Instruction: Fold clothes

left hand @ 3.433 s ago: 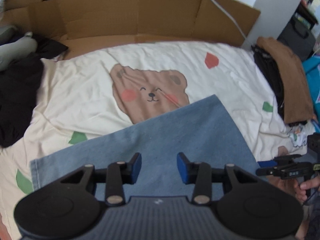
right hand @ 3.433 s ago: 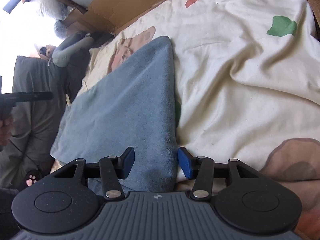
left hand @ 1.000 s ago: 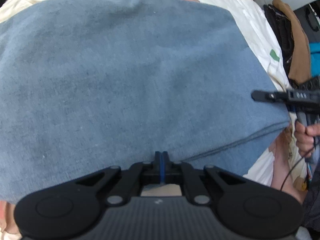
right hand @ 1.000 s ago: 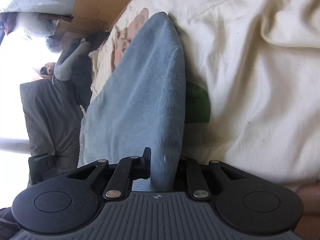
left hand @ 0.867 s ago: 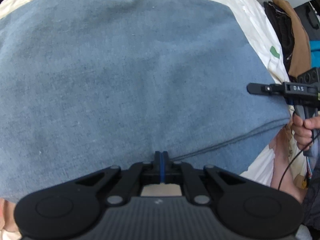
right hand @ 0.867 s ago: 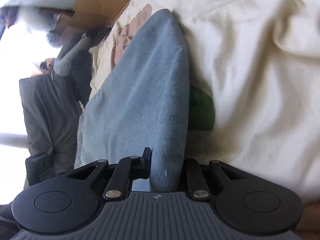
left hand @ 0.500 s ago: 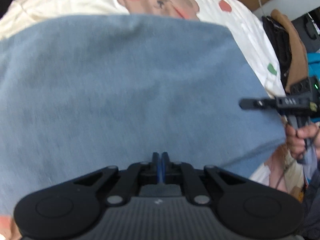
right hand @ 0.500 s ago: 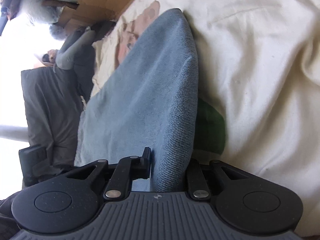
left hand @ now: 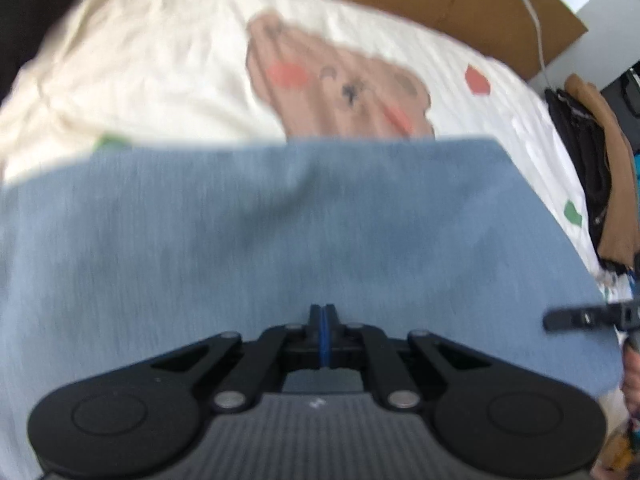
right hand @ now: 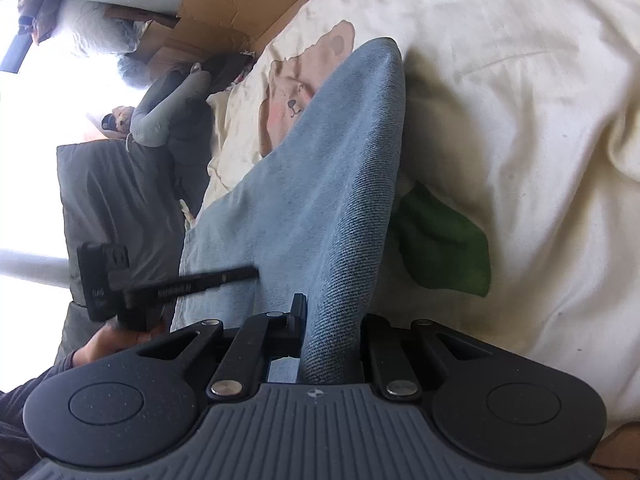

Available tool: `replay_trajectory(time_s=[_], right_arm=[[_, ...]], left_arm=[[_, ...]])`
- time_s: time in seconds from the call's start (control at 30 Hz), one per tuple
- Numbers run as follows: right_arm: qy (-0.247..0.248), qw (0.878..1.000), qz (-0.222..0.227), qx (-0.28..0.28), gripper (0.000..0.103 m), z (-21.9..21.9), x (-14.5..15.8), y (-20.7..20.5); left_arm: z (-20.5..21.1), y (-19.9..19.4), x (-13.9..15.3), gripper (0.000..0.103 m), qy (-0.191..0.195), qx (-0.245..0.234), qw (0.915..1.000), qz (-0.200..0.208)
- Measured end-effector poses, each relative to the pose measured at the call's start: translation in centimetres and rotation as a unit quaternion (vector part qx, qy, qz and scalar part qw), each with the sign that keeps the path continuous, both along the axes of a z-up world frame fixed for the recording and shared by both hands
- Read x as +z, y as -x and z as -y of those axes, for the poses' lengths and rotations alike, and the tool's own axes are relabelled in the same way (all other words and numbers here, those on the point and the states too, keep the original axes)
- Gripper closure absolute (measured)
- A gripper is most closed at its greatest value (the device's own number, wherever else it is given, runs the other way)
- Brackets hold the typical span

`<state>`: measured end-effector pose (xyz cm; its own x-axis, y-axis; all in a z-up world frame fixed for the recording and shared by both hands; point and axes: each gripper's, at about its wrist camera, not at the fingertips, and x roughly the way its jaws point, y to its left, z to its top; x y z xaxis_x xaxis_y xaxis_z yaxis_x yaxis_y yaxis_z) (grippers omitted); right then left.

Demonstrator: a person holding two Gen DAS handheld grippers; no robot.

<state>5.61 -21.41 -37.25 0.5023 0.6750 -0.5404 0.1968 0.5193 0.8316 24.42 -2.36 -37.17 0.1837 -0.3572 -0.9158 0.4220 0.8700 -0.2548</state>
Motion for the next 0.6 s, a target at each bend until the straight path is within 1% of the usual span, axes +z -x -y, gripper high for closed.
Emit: replay_trajectory(time_s=[0.03, 0.13, 0.27, 0.37, 0.47, 0.6], right_arm=[[0.001, 1.000, 0.000, 0.000, 0.095, 0.0, 0.1, 0.0], [0.002, 1.000, -0.002, -0.001, 0.095, 0.0, 0.1, 0.1], [0.006, 1.000, -0.006, 0.001, 0.095, 0.1, -0.1, 0.4], [0.008, 1.000, -0.009, 0.002, 0.095, 0.2, -0.1, 0.5], [0.009, 1.000, -0.009, 0.002, 0.095, 0.2, -0.2, 0.6], [0.013, 1.000, -0.012, 0.002, 0.095, 0.2, -0.3, 0.7]], left_arm=[[0.3, -0.5, 0.2, 0.100, -0.006, -0.005, 0.9999, 0.014], [0.5, -2.0, 0.1, 0.100, 0.000, -0.001, 0.9996, 0.027], [1.2, -3.8, 0.2, 0.100, -0.007, -0.001, 0.9989, 0.047], [1.6, -4.0, 1.0, 0.100, -0.014, -0.007, 0.9982, 0.058], [2.2, -3.8, 1.7, 0.098, -0.009, -0.004, 0.9973, 0.072], [2.1, -4.0, 1.6, 0.098, -0.018, -0.003, 0.9967, 0.079]])
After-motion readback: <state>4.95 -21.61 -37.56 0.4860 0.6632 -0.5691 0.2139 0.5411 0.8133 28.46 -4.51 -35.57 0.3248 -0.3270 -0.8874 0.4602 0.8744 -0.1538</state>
